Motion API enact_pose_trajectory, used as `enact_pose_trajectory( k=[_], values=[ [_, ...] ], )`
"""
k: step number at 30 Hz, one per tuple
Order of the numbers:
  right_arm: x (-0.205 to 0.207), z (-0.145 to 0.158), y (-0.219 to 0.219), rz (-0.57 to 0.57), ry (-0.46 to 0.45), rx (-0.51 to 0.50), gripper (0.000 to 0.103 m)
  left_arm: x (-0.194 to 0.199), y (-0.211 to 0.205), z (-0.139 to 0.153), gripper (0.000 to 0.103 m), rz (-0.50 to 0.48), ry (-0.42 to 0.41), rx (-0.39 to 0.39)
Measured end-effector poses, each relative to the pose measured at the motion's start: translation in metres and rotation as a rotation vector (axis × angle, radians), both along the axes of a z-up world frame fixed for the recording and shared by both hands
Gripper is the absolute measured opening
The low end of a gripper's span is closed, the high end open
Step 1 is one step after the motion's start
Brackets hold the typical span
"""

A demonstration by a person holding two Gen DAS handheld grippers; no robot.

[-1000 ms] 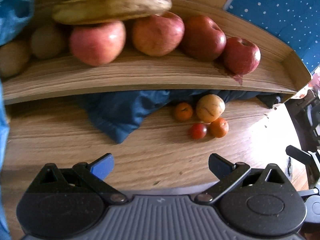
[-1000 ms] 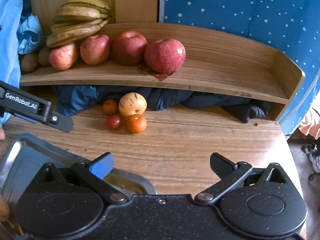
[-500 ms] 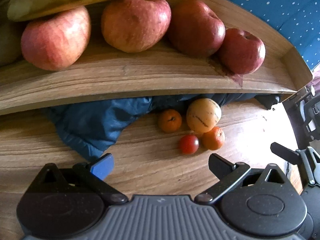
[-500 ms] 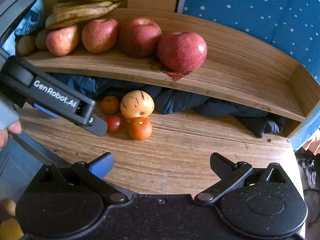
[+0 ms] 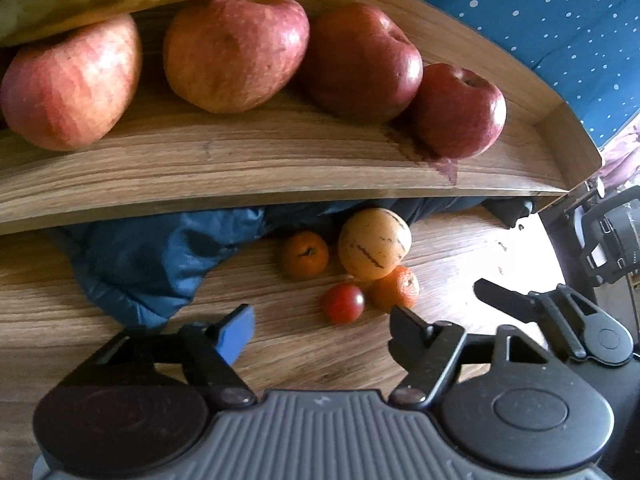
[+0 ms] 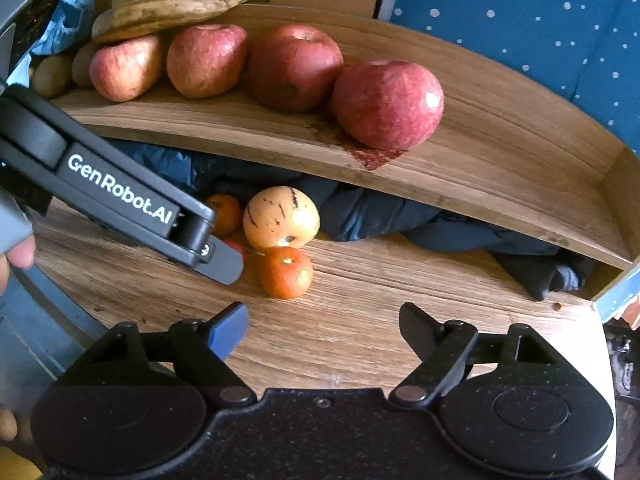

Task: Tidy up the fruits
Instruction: 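Close the left tool on the red tomato while the right reaches the orange tomato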

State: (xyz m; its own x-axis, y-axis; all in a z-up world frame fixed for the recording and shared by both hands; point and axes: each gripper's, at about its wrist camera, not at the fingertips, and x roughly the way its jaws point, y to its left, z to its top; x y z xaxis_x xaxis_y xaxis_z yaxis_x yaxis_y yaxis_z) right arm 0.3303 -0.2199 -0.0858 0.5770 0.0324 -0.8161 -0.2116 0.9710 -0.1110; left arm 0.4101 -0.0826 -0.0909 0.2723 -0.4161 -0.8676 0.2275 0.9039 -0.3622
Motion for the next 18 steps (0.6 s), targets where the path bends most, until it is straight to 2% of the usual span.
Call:
enact_pose_trajectory(
  k=[8,12,18],
  values=[
    [0.006,-0.005,0.005,0.029,-0.004,0.009,0.067,0.006,0.001,-0.001,0.056,-0.014,-0.003,-0.029],
    [0.012,-0.010,0.008,0.037,0.001,-0.001,0.054,0.010,-0.001,-0.002,0.045,-0.027,0.003,-0.045],
    [0.016,-0.012,0.012,0.060,-0.005,0.008,0.049,0.014,-0.002,-0.005,0.035,-0.046,0.016,-0.064]
  ],
)
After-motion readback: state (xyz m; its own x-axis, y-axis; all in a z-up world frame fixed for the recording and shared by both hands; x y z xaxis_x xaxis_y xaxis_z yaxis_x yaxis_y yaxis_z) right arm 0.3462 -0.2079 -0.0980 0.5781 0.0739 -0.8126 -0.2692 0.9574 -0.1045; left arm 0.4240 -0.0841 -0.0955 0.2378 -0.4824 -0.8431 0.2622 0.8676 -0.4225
